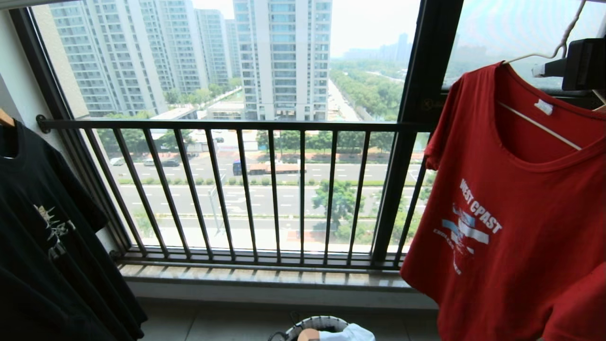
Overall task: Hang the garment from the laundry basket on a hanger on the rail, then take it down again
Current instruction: Take the clothes off the clothes rack
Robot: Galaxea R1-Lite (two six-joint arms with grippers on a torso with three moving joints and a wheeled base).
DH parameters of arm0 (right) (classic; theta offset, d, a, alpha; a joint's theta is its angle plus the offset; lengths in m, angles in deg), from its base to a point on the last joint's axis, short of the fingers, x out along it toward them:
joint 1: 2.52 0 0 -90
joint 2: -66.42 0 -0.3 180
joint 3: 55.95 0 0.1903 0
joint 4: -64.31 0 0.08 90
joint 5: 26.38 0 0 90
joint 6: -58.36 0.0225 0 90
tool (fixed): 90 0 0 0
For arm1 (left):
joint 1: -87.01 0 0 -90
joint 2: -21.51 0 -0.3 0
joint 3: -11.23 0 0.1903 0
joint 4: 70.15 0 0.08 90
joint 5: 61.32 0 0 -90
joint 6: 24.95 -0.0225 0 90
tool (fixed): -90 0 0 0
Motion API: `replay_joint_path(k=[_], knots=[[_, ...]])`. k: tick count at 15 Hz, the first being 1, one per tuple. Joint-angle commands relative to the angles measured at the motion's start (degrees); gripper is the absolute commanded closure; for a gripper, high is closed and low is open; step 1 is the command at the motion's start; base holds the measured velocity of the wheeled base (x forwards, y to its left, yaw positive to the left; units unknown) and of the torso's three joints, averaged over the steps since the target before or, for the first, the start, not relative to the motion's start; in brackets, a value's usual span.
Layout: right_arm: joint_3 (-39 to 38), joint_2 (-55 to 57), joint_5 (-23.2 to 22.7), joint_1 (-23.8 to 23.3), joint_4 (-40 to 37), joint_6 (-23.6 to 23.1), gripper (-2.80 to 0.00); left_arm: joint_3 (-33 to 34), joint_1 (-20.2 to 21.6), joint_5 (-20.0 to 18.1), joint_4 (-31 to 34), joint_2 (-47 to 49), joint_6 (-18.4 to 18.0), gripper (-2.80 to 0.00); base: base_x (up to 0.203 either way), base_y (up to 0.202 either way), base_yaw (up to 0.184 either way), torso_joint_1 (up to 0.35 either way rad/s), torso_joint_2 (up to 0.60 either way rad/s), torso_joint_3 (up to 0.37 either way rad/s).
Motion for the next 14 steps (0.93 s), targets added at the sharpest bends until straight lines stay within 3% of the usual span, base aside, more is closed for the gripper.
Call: replay_joint_path(k=[1, 6, 14], knots=[[-0.4, 0.0, -0.3, 0.2, 0.0, 0.1, 0.0, 0.0, 0.0, 0.0, 0.0, 0.1, 0.0, 0.0, 0.0, 0.0, 0.0, 0.0, 0.0, 0.0], [-7.9, 0.1, -0.4, 3.3, 12.2, -0.1, 0.0, 0.0, 0.0, 0.0, 0.0, 0.1, 0.0, 0.0, 0.0, 0.0, 0.0, 0.0, 0.0, 0.0], [-10.3, 0.0, -0.5, 4.0, 15.0, 2.1, 0.0, 0.0, 0.0, 0.0, 0.0, 0.1, 0.0, 0.0, 0.0, 0.0, 0.0, 0.0, 0.0, 0.0]])
